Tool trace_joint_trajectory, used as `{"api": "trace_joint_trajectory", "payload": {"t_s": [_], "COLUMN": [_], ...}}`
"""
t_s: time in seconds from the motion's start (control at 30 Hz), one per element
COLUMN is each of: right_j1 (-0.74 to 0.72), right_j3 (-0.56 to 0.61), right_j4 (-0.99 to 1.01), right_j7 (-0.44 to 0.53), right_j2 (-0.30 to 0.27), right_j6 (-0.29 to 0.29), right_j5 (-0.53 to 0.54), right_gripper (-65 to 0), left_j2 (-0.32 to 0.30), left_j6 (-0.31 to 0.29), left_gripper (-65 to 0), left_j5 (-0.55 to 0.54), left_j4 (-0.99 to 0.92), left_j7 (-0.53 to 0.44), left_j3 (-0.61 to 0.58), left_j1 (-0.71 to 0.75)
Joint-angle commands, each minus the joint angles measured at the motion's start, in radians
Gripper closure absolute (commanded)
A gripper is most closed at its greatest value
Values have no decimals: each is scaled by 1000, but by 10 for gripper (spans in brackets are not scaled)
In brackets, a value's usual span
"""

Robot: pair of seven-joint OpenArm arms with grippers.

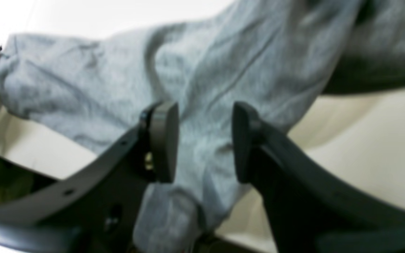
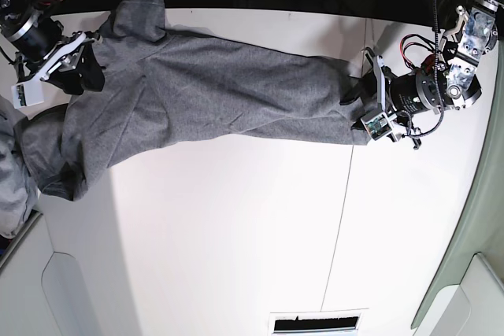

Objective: Layout the t-shirt on the table in an organized manner, then fold the t-shirt properly
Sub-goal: 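Move the left gripper holding the shirt end toward the right gripper, then release with the left gripper and lift it away from the folded shirt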

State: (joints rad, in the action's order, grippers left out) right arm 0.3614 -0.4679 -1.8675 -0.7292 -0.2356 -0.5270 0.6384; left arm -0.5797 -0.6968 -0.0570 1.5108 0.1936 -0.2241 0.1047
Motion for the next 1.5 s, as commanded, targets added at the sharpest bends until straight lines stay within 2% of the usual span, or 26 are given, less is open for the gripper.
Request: {"api": "trace_joint_trajectory", "payload": {"t_s": [0.0, 0.13, 0.17, 0.27, 0.37, 0.53, 0.7, 0.83, 1.03, 1.13, 1.23, 1.47], "right_j1": [-21, -92, -116, -218, -348, -557, -717, -803, -834, -835, -835, -843], "right_j3": [9, 124, 171, 335, 464, 584, 674, 765, 883, 895, 895, 888], "right_j4": [-13, 12, 27, 108, 237, 430, 615, 793, 945, 991, 1034, 1056], "right_j7": [26, 38, 45, 98, 163, 210, 210, 211, 218, 225, 277, 363], "right_j2": [-11, -11, -10, 6, 65, 175, 279, 320, 333, 332, 320, 257], "right_j6": [0, -1, 0, 0, 0, -1, -1, -2, -5, -4, 1, 89], "right_j5": [28, 34, 27, -67, -174, -198, -323, -352, -362, -412, -477, -566], "right_gripper": [-255, -255, -255, -254, -226, 0, 0, 0, 0, 0, 0, 0], "left_j2": [-16, -22, -25, -49, -89, -121, -121, -121, -121, -121, -121, -122], "left_j6": [-1, -1, -1, -1, -1, -1, -1, -1, -1, -1, -1, -1], "left_gripper": [-260, -29, 0, 0, 0, 0, 0, 0, 0, 0, 0, 0], "left_j5": [16, 34, 31, -36, -132, -179, -179, -180, -198, -214, -225, -235], "left_j4": [15, 15, 16, 39, 106, 213, 224, 231, 264, 278, 298, 323], "left_j7": [-21, 7, 22, 68, 129, 163, 163, 163, 170, 172, 194, 216], "left_j3": [6, 6, 6, 6, 6, 6, 6, 7, 8, 8, 8, 8], "left_j1": [-16, -16, -16, -14, 2, 64, 113, 142, 191, 219, 244, 314]}}
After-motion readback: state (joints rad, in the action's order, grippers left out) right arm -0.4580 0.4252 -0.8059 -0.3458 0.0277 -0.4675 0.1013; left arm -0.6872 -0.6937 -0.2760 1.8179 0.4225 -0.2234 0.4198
